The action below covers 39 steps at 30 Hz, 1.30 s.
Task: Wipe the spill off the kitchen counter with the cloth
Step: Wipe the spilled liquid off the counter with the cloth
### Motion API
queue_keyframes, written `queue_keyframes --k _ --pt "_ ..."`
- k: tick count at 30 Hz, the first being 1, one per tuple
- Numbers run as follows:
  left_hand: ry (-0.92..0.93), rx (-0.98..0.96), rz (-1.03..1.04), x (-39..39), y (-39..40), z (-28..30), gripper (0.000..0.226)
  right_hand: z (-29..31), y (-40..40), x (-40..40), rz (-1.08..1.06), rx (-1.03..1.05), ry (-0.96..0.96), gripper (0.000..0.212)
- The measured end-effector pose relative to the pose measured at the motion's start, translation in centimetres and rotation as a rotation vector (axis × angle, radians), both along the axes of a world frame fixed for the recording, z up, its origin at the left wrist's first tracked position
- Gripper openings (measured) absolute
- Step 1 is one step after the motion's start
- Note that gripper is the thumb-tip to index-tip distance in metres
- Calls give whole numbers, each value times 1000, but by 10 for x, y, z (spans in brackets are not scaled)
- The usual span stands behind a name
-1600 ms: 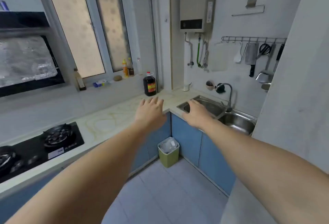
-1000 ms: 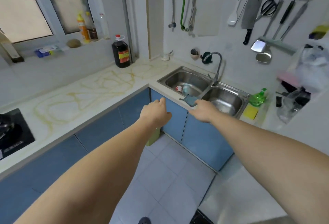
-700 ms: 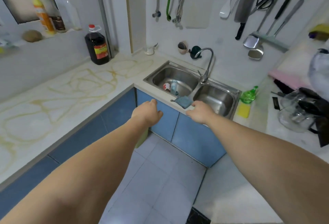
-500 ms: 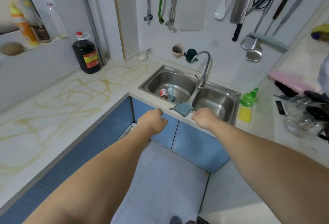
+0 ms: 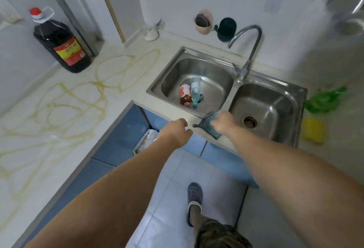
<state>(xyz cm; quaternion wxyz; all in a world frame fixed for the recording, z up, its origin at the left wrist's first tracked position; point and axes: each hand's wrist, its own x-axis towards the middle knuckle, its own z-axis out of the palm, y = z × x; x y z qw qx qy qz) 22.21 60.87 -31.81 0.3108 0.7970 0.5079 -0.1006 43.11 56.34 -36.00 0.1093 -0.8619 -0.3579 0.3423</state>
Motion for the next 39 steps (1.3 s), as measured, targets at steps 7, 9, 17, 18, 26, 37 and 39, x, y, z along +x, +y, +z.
queue_keyframes --k 7,9,17,18,26,37,39 --pt "40 -146 62 53 59 -64 46 -98 57 29 2 -154 -42 23" --pt "52 -198 57 56 66 -78 46 -109 59 29 -36 -180 -66 35" --pt "13 -230 57 40 109 -90 40 -87 84 9 -235 -43 -13 13" --pt "-9 -216 56 38 115 -90 40 -82 91 1 -258 -8 14 11" --pt "-256 -122 29 -37 226 -49 49 -39 219 -110 -364 176 300 21" --pt "-458 -73 395 -146 360 -34 15 -22 360 -214 -243 307 335 15" --pt "-524 -126 460 -147 369 -36 10 -3 370 -221 -278 357 291 11"
